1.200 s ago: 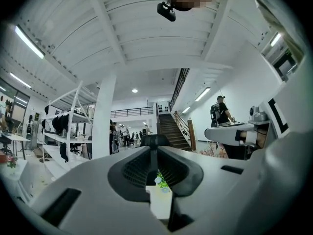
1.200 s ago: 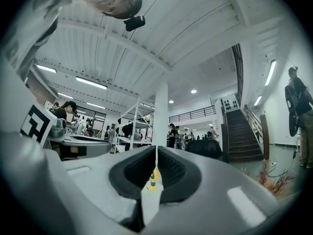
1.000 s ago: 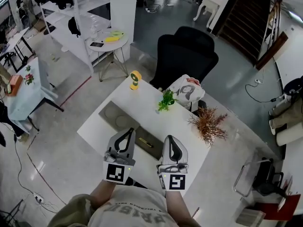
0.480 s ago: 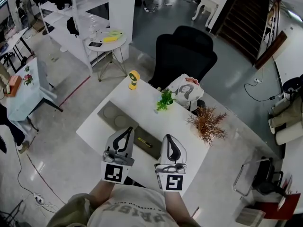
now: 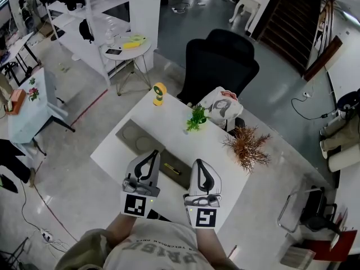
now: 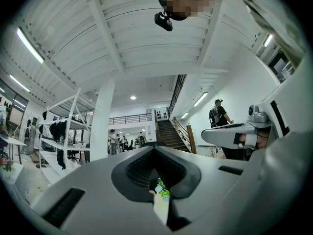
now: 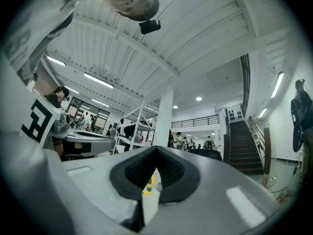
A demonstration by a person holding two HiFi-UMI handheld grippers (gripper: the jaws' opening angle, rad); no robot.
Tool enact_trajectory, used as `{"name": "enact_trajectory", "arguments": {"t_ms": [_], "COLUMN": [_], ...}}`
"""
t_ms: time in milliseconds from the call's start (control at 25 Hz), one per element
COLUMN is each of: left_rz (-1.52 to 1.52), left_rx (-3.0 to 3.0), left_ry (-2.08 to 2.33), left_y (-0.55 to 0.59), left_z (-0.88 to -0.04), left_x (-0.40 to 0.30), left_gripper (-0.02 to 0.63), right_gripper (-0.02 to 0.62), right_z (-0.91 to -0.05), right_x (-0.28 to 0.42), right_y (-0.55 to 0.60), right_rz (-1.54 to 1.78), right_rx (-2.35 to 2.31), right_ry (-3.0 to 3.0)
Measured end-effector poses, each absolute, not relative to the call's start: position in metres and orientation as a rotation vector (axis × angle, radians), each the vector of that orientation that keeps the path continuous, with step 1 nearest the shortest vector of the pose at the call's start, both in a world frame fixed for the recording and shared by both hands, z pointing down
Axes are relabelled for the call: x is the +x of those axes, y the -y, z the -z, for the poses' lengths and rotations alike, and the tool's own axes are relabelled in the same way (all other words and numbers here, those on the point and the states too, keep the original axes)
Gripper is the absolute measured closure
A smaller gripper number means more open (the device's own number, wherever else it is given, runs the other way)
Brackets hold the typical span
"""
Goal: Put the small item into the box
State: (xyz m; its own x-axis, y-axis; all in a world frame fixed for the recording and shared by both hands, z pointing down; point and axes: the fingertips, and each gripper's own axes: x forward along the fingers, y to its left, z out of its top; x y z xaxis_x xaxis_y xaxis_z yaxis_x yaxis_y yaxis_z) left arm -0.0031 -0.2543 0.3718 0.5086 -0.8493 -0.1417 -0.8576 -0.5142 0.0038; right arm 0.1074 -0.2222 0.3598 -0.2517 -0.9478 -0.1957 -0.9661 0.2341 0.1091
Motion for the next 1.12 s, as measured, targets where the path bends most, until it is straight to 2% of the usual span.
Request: {"name": "enact_trajectory", "arguments": {"t_ms": [1120], "left_rz": [-0.186], "left_rx": [-2.660], "left_ry": [-1.542], "left_y": [0.257], "left_z": [-0.378], "left_x": [-0.003], "left_gripper": [0.595], "right_gripper": [0.597], "right_z": [-0.362], "right_x": [0.108], "right_y": [0.230], "right_rz": [-0.294], "right_rx": [-1.932], "right_ry": [-2.359]}}
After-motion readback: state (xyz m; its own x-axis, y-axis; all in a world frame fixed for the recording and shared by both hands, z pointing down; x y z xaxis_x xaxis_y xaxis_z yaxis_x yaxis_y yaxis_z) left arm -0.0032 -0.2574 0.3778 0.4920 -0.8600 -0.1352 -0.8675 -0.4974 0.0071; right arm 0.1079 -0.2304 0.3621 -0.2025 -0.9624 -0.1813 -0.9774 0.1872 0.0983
